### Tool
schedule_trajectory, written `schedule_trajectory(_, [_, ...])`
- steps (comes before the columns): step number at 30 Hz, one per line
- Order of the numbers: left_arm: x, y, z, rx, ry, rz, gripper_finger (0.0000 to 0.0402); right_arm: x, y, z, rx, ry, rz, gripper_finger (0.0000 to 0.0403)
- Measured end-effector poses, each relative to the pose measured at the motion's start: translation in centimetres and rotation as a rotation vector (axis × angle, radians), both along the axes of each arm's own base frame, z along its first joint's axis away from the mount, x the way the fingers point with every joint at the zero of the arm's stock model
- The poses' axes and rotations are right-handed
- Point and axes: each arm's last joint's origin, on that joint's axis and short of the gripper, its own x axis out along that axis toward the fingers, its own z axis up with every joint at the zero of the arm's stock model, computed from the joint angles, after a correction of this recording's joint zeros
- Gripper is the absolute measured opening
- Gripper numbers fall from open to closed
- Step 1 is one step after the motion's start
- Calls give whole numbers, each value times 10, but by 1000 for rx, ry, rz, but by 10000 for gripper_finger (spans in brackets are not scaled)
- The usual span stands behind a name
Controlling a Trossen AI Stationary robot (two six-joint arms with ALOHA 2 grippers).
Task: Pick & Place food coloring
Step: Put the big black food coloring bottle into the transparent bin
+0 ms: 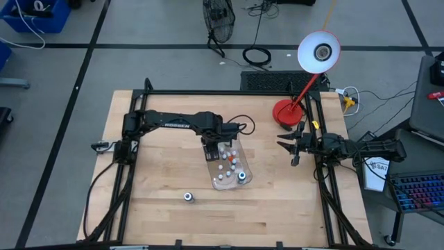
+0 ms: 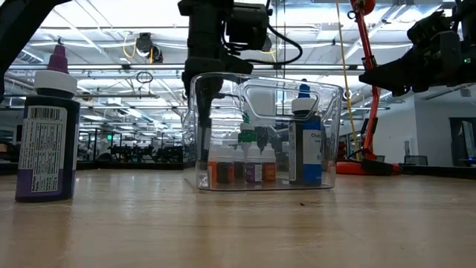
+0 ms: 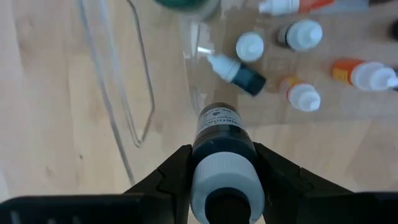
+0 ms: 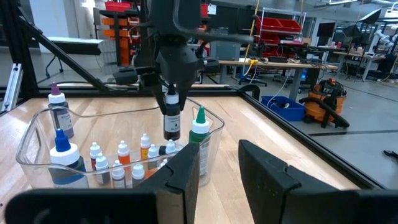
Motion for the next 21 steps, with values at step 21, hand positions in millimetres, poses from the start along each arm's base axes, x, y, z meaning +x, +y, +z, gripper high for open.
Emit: schedule_trajectory(21, [-5,3,-23,-58,11,8,181,0,0,0,0,0,0,100])
